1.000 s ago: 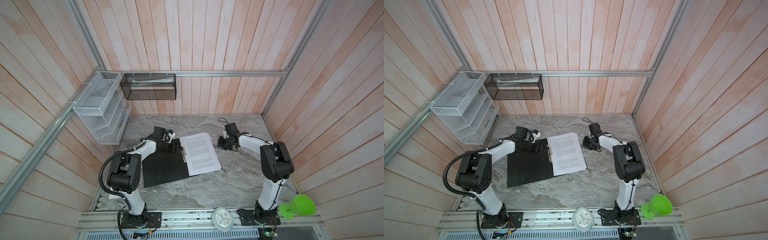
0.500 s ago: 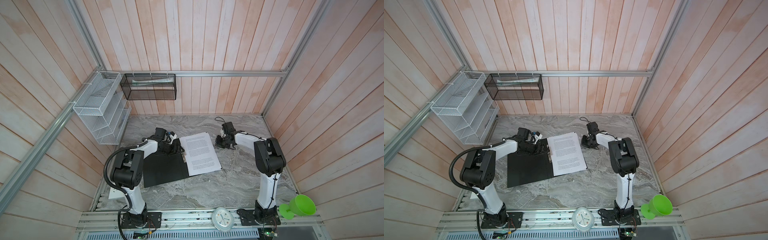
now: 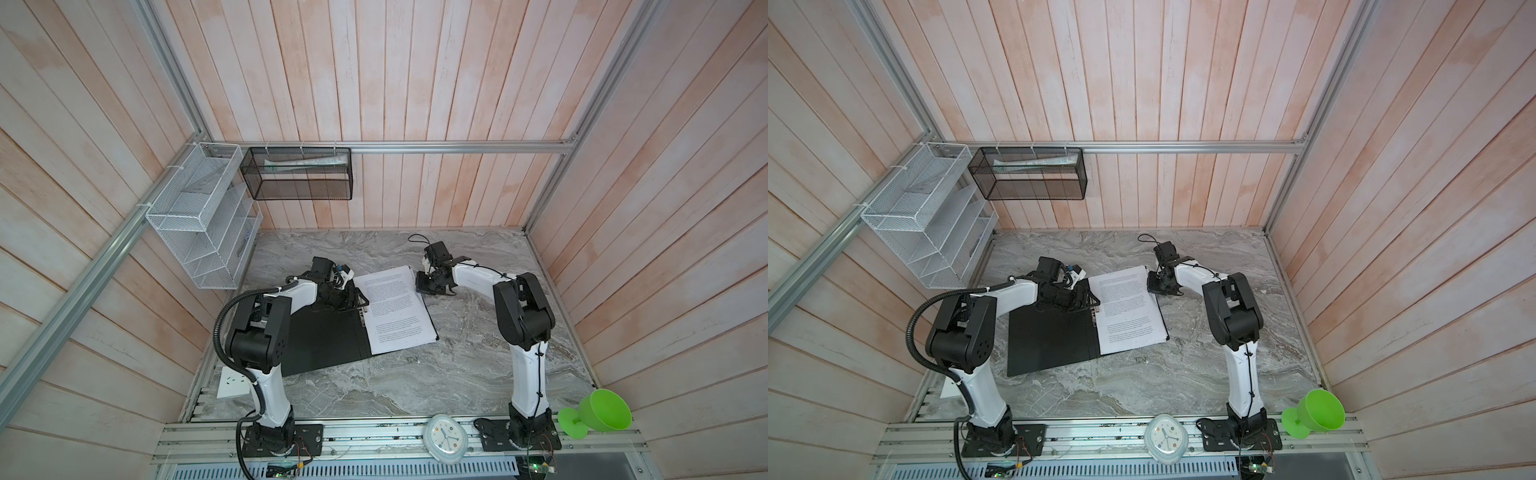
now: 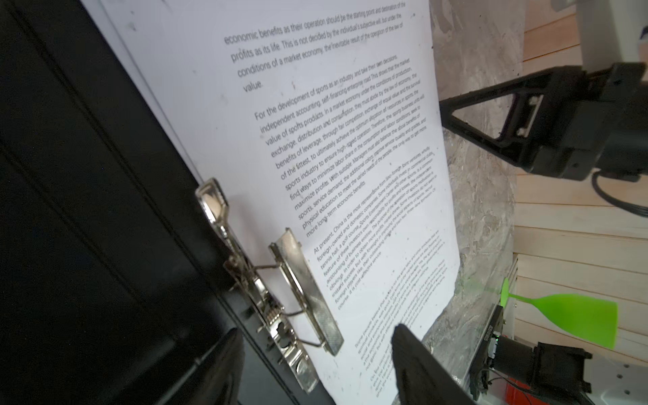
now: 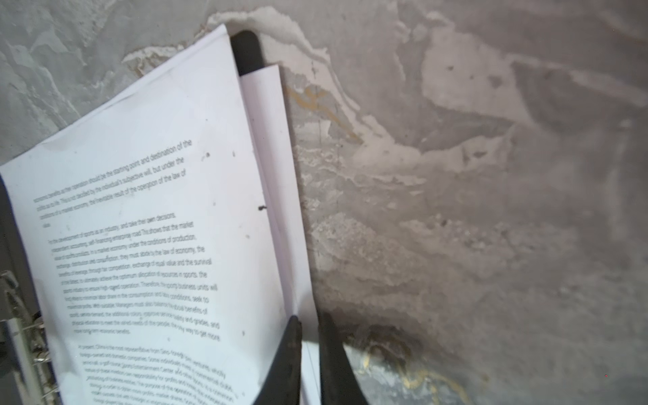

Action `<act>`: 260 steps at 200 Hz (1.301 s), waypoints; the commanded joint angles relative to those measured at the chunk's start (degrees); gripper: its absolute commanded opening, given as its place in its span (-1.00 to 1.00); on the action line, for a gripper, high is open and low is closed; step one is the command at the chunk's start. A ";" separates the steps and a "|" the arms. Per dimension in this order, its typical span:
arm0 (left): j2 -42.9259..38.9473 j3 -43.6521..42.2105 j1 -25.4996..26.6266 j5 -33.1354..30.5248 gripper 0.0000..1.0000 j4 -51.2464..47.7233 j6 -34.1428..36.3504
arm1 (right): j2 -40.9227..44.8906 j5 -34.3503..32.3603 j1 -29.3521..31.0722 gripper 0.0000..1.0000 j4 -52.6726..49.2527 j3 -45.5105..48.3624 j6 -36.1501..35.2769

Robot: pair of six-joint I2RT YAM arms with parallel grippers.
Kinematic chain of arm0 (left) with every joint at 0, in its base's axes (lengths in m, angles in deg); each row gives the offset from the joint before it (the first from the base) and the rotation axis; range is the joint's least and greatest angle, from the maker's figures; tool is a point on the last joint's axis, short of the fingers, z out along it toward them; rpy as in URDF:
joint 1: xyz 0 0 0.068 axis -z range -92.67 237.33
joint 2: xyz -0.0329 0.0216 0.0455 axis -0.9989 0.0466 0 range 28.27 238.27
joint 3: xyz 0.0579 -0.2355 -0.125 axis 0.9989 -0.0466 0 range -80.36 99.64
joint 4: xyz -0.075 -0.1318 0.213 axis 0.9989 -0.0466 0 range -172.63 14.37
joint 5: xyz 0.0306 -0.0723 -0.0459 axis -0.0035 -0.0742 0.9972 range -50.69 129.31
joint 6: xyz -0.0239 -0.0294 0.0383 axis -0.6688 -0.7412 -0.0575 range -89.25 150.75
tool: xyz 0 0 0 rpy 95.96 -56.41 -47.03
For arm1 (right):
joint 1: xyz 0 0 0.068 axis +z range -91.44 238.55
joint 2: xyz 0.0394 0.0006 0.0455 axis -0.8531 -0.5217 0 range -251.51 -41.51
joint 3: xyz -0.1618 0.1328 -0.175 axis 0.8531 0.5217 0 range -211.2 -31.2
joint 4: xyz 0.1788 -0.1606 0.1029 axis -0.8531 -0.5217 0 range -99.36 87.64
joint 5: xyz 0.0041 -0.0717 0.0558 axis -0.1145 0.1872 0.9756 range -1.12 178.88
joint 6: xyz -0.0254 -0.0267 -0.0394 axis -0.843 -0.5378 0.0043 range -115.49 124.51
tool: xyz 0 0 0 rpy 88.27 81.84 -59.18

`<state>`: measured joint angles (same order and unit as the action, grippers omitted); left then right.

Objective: Put the files into the folder

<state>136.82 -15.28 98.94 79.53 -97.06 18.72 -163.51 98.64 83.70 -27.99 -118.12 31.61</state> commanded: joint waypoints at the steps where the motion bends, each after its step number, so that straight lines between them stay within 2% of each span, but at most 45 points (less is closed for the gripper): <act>1: 0.81 1.91 -0.60 0.81 0.38 0.74 1.05 | -0.29 -5.86 0.05 -0.70 -5.26 -1.01 -0.90; 48: -2.07 3.17 -1.33 0.01 0.38 -1.27 3.33 | 4.94 -8.13 -0.31 -0.57 -4.04 1.10 0.79; 74: -3.62 4.16 -1.33 -1.61 0.38 -2.22 3.90 | 9.42 -7.77 -0.30 -0.57 -2.73 3.83 2.79; 115: -2.47 4.79 -1.33 -0.54 0.37 -3.97 1.79 | 17.16 -3.49 0.25 -0.64 -2.53 12.66 6.21; 136: -2.63 3.20 -1.31 0.88 0.37 -3.89 1.06 | 21.95 2.29 0.46 -0.63 -1.28 19.53 8.49; 190: -2.91 1.25 -1.33 1.08 0.37 -3.89 1.23 | 32.87 11.95 2.33 -0.56 10.10 36.55 18.86; 237: -2.89 1.89 -1.34 1.25 0.37 -4.36 1.63 | 36.42 8.80 4.19 -0.53 8.48 40.49 22.92; 260: -2.70 5.38 -1.33 0.99 0.37 -6.12 4.90 | 39.69 8.98 6.26 -0.54 5.85 40.84 23.53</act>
<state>134.77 -13.38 97.72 79.62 -101.04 20.27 -127.40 107.95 87.90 -20.34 -77.81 52.83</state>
